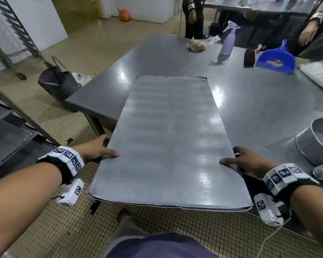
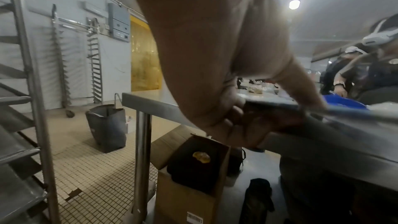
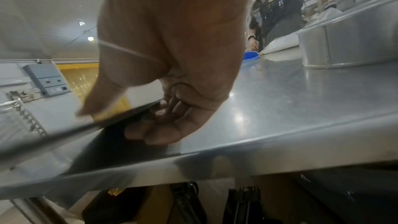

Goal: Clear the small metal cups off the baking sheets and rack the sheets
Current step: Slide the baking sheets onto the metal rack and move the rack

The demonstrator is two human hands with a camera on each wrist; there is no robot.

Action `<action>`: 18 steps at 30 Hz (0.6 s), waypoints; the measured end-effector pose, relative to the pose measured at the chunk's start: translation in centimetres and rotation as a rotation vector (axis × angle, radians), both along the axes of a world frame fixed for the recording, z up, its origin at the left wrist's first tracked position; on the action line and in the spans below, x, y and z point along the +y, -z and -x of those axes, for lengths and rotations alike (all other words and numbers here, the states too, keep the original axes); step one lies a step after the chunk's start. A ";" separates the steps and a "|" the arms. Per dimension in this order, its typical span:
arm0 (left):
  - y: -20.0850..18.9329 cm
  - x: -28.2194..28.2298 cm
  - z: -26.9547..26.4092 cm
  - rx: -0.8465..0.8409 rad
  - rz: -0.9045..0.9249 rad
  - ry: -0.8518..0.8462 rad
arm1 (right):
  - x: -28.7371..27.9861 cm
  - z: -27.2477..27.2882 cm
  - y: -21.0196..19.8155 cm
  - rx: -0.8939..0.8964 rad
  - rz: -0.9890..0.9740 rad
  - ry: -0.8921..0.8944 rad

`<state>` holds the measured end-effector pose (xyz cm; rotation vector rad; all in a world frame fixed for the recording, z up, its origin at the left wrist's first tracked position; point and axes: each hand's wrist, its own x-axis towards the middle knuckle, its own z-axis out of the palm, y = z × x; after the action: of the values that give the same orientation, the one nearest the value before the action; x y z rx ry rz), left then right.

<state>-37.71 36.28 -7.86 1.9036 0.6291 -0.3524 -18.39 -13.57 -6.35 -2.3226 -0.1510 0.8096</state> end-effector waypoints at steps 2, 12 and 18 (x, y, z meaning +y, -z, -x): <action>-0.8 -0.5 0.2 -0.036 0.082 -0.065 | -0.1 -0.3 -0.9 0.000 -0.062 0.078; -0.8 -1.0 -4.3 -0.191 -0.116 -0.314 | 3.8 -2.8 -1.3 -0.139 -0.090 0.346; -1.5 1.5 -6.9 -0.286 -0.090 -0.283 | 7.5 -4.0 -2.0 -0.272 -0.123 0.244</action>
<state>-30.83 37.78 -6.33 1.8721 0.7172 0.1292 -14.39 -6.08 -4.31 -2.2686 -0.0317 0.3532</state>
